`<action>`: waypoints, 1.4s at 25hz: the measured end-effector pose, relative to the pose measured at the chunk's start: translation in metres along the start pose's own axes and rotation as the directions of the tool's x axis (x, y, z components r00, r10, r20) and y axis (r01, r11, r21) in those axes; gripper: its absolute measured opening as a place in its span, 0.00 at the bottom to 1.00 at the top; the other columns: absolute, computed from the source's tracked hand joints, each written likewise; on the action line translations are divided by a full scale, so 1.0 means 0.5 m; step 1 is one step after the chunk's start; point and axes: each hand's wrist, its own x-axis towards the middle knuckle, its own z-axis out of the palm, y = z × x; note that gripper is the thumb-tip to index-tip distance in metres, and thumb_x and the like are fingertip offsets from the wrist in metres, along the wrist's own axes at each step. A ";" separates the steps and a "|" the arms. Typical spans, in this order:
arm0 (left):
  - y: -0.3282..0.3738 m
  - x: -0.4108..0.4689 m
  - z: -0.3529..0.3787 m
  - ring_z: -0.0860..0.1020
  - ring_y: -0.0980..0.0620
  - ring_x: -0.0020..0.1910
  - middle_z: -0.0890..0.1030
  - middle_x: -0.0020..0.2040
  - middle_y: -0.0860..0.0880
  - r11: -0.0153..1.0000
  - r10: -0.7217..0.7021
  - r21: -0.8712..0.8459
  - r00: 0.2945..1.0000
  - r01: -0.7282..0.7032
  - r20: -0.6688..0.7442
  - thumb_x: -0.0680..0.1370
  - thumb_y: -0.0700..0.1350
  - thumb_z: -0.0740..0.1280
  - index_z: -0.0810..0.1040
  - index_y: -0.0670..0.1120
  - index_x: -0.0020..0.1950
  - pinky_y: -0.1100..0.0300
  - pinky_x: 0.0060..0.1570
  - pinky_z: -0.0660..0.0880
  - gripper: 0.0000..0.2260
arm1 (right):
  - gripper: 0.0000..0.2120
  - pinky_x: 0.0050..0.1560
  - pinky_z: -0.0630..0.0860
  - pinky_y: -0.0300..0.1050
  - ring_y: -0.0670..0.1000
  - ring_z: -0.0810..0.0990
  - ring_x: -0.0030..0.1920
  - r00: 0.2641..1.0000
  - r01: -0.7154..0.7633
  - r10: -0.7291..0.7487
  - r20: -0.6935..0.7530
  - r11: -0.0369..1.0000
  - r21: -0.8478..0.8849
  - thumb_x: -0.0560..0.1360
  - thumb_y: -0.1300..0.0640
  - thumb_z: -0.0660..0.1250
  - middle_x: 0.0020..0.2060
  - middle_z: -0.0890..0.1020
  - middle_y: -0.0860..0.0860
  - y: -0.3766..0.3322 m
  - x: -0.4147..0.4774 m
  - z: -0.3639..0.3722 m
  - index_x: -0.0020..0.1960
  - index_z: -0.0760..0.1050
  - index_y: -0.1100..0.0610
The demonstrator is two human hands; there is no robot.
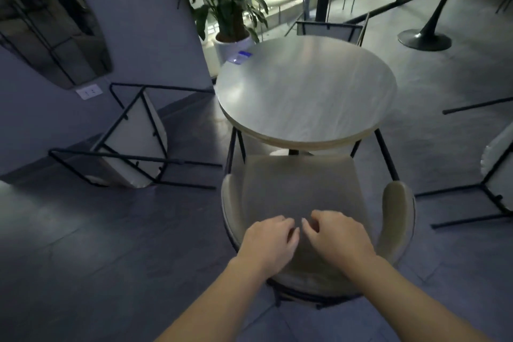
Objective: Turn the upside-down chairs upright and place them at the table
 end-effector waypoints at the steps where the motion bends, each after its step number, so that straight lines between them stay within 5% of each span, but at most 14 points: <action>1: -0.016 0.020 -0.067 0.80 0.45 0.47 0.78 0.45 0.50 1.000 0.009 0.010 0.998 -0.008 -0.062 0.82 0.54 0.56 0.74 0.50 0.46 0.50 0.44 0.75 0.12 | 0.17 0.44 0.74 0.49 0.57 0.82 0.47 0.998 0.029 -0.029 -0.057 1.000 0.004 0.80 0.40 0.57 0.45 0.84 0.50 -0.045 0.028 -0.053 0.40 0.72 0.51; 7: -0.209 0.060 -0.551 0.79 0.43 0.47 0.80 0.45 0.50 0.986 -0.085 0.109 0.937 0.129 -0.338 0.80 0.55 0.56 0.73 0.50 0.45 0.52 0.41 0.74 0.13 | 0.16 0.44 0.74 0.49 0.60 0.83 0.50 0.930 0.226 -0.228 -0.289 0.973 -0.041 0.78 0.42 0.59 0.47 0.85 0.55 -0.443 0.169 -0.344 0.45 0.79 0.51; 14: -0.570 -0.069 -0.987 0.79 0.40 0.48 0.82 0.48 0.46 0.968 -0.134 0.137 0.896 0.210 -0.422 0.80 0.53 0.57 0.75 0.49 0.44 0.50 0.45 0.76 0.12 | 0.16 0.38 0.67 0.46 0.59 0.77 0.40 0.883 0.313 -0.313 -0.349 0.948 -0.060 0.79 0.46 0.57 0.38 0.79 0.53 -0.961 0.230 -0.470 0.36 0.69 0.52; 19: -0.813 -0.144 -1.174 0.78 0.41 0.44 0.80 0.46 0.47 0.942 -0.169 0.188 0.877 0.278 -0.451 0.81 0.53 0.57 0.74 0.48 0.42 0.51 0.43 0.76 0.13 | 0.15 0.46 0.75 0.49 0.61 0.82 0.48 0.814 0.407 -0.401 -0.419 0.910 -0.081 0.79 0.46 0.58 0.46 0.84 0.56 -1.321 0.293 -0.502 0.47 0.79 0.54; 22: -0.962 -0.145 -1.253 0.78 0.42 0.42 0.79 0.44 0.47 0.936 -0.161 0.206 0.868 0.286 -0.470 0.81 0.52 0.57 0.73 0.50 0.40 0.53 0.39 0.73 0.13 | 0.16 0.43 0.73 0.49 0.61 0.81 0.44 0.787 0.425 -0.415 -0.457 0.901 -0.087 0.79 0.46 0.58 0.43 0.83 0.57 -1.493 0.347 -0.508 0.47 0.80 0.55; 29: -1.340 -0.008 -1.409 0.77 0.46 0.38 0.77 0.37 0.52 0.946 -0.100 0.221 0.864 0.236 -0.494 0.80 0.53 0.57 0.73 0.50 0.36 0.55 0.35 0.73 0.15 | 0.16 0.37 0.68 0.45 0.53 0.72 0.31 0.799 0.350 -0.335 -0.500 0.934 -0.066 0.81 0.47 0.57 0.32 0.76 0.51 -1.774 0.617 -0.475 0.39 0.73 0.53; 35: -1.615 0.169 -1.516 0.77 0.48 0.39 0.76 0.37 0.53 0.960 -0.004 0.252 0.902 0.125 -0.432 0.80 0.54 0.56 0.73 0.50 0.37 0.53 0.37 0.75 0.15 | 0.17 0.36 0.70 0.45 0.57 0.77 0.35 0.844 0.214 -0.194 -0.500 0.977 -0.019 0.78 0.46 0.58 0.34 0.80 0.52 -1.951 0.849 -0.440 0.38 0.76 0.55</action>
